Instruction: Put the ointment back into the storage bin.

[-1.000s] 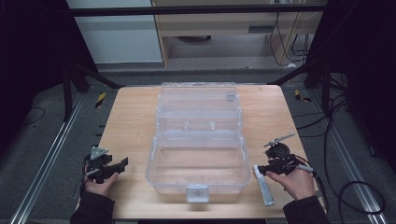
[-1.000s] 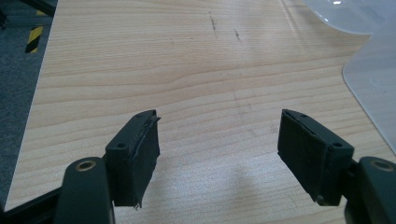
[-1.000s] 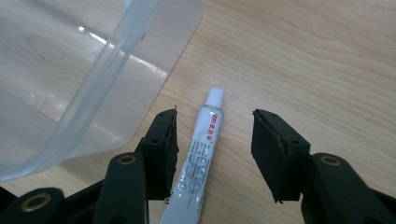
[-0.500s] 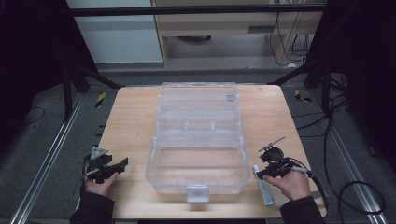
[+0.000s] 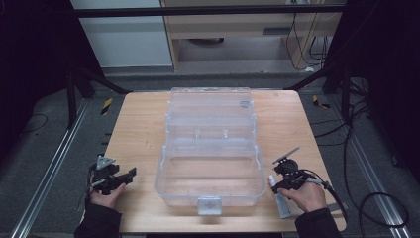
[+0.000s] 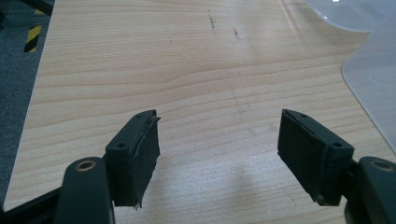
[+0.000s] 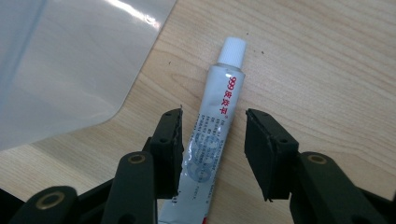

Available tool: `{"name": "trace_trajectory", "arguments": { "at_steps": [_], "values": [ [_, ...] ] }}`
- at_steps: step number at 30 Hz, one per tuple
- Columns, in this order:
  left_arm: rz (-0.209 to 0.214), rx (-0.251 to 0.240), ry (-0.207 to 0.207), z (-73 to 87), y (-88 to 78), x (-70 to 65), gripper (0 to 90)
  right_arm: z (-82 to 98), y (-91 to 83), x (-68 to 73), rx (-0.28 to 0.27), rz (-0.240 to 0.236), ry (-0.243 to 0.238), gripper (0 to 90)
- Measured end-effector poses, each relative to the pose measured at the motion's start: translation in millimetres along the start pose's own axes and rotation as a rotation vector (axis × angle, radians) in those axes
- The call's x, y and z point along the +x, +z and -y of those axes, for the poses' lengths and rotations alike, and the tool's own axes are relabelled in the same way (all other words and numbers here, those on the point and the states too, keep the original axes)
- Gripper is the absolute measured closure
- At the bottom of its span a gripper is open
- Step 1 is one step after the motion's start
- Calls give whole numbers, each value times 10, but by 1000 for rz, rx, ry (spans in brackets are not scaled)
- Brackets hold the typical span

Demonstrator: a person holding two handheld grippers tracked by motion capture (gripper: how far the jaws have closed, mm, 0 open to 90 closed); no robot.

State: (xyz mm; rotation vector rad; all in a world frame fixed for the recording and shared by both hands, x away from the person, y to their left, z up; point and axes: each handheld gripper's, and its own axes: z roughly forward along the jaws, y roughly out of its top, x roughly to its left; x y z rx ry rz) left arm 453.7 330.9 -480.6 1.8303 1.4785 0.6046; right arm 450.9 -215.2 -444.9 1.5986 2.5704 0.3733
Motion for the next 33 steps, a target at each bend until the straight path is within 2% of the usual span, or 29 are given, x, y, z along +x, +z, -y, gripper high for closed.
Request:
{"name": "trace_trajectory", "arguments": {
  "at_steps": [14,27,33],
  "values": [
    [2,5,1,2,5,2,288,-55,173,0,47,-2,3,609],
    [3,5,3,2,5,0,288,-86,225,18,75,14,-15,689],
    [4,7,3,1,7,0,288,-96,228,15,85,12,-18,694]
  ]
}}
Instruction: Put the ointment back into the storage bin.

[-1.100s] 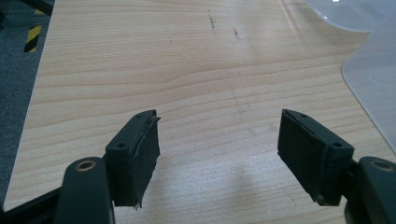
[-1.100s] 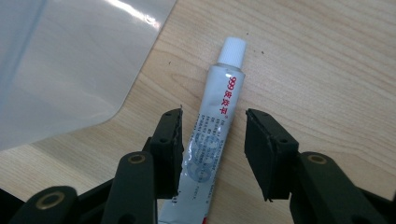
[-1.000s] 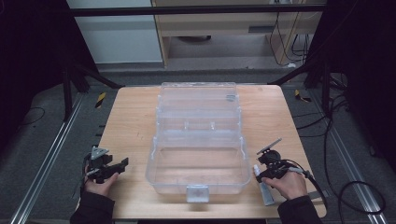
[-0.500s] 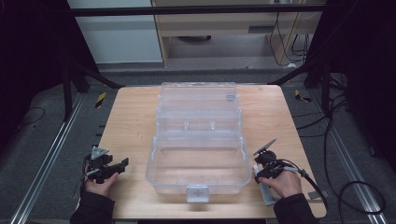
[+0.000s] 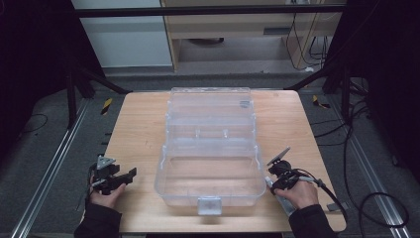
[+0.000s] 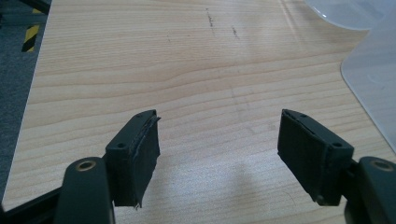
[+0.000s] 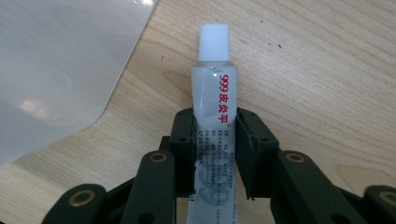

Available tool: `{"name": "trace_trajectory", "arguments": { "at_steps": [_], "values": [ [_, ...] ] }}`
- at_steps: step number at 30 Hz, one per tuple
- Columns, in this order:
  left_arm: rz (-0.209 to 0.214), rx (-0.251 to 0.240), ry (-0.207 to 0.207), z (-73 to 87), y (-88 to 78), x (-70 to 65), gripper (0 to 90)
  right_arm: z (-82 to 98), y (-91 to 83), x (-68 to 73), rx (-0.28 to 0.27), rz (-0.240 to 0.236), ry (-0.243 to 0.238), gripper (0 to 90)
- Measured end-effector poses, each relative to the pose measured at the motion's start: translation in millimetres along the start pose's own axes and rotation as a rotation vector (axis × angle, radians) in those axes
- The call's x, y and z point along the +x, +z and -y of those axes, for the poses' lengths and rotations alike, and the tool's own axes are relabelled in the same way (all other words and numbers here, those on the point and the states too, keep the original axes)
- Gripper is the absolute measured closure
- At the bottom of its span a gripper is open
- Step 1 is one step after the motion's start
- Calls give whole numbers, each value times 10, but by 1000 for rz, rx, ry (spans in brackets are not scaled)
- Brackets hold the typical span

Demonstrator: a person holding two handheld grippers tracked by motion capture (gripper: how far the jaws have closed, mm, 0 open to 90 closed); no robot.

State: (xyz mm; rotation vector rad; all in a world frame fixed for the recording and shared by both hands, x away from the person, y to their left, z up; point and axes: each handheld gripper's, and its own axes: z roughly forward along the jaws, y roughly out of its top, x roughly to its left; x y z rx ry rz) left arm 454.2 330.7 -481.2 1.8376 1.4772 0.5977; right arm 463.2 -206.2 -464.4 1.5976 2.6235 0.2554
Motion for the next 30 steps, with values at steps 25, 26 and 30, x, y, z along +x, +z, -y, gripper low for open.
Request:
{"name": "trace_trajectory", "arguments": {
  "at_steps": [25,26,30],
  "values": [
    [4,18,9,2,22,-11,289,122,-524,-209,-195,-12,-8,696],
    [6,18,10,4,21,-12,289,130,-562,-219,-211,-12,0,696],
    [8,18,13,4,20,-16,289,166,-713,-255,-301,-12,-2,696]
  ]
}}
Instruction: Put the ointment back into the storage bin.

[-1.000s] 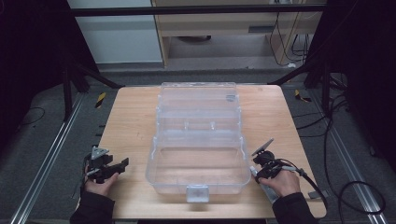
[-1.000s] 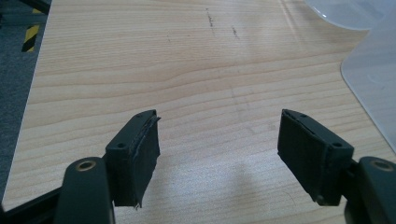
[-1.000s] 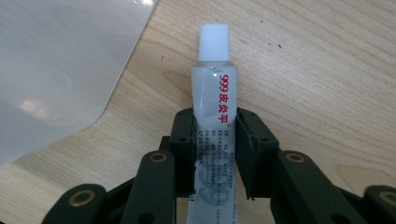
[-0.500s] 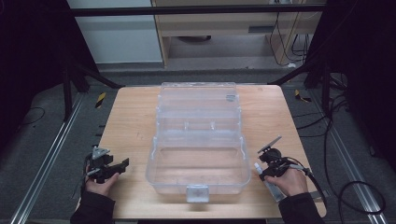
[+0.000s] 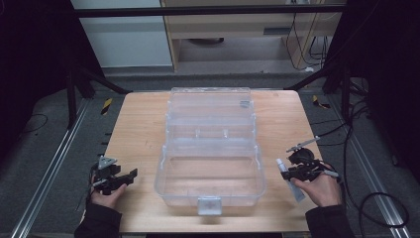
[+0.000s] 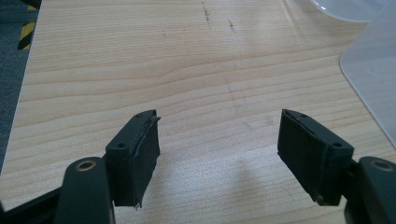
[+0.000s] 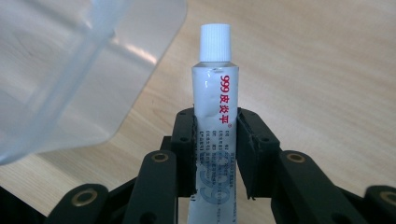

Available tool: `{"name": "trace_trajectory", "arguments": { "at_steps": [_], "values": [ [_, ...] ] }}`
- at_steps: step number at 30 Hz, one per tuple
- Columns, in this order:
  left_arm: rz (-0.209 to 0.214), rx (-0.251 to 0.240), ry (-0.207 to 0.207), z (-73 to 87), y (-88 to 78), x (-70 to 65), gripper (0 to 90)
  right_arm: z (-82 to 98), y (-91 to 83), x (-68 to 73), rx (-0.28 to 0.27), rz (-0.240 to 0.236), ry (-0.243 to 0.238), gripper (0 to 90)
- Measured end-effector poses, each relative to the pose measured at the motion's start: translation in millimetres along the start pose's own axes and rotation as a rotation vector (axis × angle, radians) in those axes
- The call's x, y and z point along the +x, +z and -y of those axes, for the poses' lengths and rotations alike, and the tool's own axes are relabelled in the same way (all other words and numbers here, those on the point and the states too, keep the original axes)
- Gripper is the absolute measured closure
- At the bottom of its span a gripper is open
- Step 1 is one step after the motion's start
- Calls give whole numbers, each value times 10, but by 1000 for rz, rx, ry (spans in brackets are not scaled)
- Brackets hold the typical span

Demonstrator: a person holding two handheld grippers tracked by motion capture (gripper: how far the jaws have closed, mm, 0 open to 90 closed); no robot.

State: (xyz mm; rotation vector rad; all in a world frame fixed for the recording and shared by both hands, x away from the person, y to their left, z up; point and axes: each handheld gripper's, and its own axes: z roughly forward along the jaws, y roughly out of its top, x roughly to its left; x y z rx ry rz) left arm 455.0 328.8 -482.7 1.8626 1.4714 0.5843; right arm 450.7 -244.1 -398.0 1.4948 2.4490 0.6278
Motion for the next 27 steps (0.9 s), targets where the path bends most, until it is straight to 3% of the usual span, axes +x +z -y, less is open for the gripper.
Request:
{"name": "trace_trajectory", "arguments": {
  "at_steps": [5,11,18,27],
  "values": [
    [0,4,4,-1,9,-6,289,-37,-195,4,-95,-14,-23,696],
    [5,7,6,-1,14,-7,289,-107,-386,58,-167,-39,-86,696],
    [10,7,9,-2,16,-11,289,-251,-514,190,-205,-72,-198,696],
    [12,11,8,-1,22,-10,289,-507,-608,414,-194,-144,-368,696]
  ]
}}
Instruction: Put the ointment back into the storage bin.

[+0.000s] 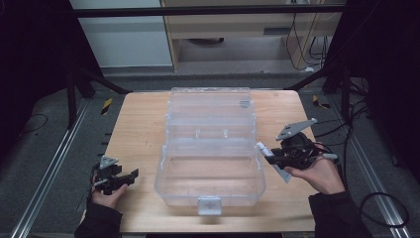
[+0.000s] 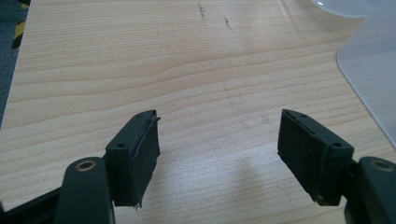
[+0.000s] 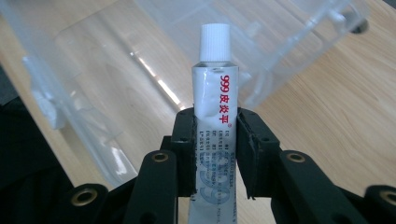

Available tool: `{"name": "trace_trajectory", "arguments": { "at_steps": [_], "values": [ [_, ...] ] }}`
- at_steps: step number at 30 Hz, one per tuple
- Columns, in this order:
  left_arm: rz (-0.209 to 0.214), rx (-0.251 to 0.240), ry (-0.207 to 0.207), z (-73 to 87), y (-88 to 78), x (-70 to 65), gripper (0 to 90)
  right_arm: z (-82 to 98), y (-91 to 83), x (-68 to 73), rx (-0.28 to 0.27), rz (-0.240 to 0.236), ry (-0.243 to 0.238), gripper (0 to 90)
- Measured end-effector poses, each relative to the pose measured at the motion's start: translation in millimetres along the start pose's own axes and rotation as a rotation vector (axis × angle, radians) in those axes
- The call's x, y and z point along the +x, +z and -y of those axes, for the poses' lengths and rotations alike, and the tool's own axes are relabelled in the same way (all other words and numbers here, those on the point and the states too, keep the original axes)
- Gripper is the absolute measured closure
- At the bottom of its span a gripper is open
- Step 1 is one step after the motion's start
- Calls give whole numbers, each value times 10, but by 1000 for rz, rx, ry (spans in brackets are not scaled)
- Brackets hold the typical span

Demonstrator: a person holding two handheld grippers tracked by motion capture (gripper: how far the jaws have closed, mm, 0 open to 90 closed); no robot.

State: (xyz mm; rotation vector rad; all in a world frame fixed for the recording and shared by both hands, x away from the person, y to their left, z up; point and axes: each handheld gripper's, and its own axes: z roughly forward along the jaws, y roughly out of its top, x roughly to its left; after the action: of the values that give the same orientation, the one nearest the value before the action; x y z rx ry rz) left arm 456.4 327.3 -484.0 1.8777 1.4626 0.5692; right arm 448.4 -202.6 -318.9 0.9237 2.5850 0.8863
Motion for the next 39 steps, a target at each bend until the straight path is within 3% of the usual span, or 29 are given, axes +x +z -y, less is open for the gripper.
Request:
{"name": "trace_trajectory", "arguments": {
  "at_steps": [7,17,28,39],
  "values": [
    [2,2,0,0,4,1,289,-235,92,97,26,-78,-114,696],
    [0,1,-2,0,0,9,289,-450,397,226,99,-150,-252,696],
    [2,-1,0,-1,-2,9,290,-544,780,364,185,-212,-352,695],
    [3,-3,0,-1,-5,10,290,-498,1117,507,271,-254,-449,696]
  ]
}}
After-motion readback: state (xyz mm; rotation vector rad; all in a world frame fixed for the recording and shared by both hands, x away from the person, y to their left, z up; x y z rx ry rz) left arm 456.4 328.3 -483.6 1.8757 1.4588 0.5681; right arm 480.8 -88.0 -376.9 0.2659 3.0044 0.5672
